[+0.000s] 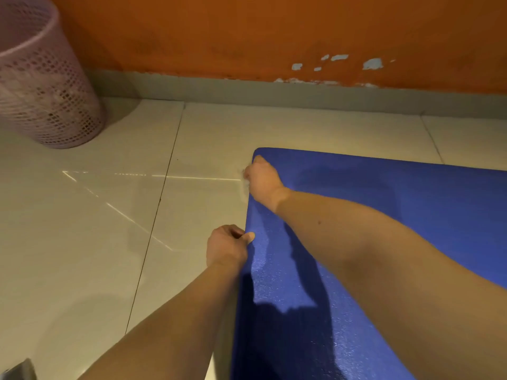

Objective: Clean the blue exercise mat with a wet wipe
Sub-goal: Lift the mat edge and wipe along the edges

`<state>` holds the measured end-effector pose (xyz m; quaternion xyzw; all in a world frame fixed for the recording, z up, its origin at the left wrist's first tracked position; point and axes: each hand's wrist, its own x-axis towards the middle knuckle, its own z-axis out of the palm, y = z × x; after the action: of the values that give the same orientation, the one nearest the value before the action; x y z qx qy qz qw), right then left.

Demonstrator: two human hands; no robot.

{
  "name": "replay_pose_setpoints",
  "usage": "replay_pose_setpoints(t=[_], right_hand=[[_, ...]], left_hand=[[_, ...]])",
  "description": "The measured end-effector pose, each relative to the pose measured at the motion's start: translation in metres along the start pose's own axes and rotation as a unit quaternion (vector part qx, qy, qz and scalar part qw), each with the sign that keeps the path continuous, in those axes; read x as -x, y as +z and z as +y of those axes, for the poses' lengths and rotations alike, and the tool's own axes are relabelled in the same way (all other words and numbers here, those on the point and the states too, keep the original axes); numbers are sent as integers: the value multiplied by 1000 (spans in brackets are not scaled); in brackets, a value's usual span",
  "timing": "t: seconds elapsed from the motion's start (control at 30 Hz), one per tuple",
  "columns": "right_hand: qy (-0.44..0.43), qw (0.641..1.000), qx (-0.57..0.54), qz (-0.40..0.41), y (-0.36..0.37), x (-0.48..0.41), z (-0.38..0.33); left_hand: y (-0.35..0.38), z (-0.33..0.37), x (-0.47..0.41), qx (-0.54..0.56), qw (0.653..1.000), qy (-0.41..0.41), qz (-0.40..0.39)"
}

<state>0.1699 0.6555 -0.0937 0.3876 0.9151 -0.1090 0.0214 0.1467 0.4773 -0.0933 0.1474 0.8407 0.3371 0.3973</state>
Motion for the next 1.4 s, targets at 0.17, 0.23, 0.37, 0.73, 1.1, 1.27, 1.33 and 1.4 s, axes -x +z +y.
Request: replay_pose_setpoints(t=[0.17,0.23,0.37,0.73,1.1,1.27,1.33,1.4], right_hand=[[-66,994,71,-50,7,63,-15],[-62,990,49,-117,1,100,-29],[-56,976,43,-208,3,150,-43],[114,950,-250,-149,-43,236,-38],[162,895,-382,-162,-115,295,-46],[124,928,-313,-160,-169,322,-74],[122,936,-293,-151,-180,335,-82],[123,935,-295,-152,-178,352,-89]], left_hand=[[-9,-12,30,-57,998,24,-12],[-14,-16,47,-97,994,38,-31],[-23,-26,76,-148,985,38,-82],[-34,-77,134,-144,985,-38,-86],[-40,-101,188,-186,976,-38,-108],[-49,-116,210,-197,971,-71,-115],[-50,-118,221,-197,968,-81,-129],[-49,-125,232,-195,965,-104,-139]])
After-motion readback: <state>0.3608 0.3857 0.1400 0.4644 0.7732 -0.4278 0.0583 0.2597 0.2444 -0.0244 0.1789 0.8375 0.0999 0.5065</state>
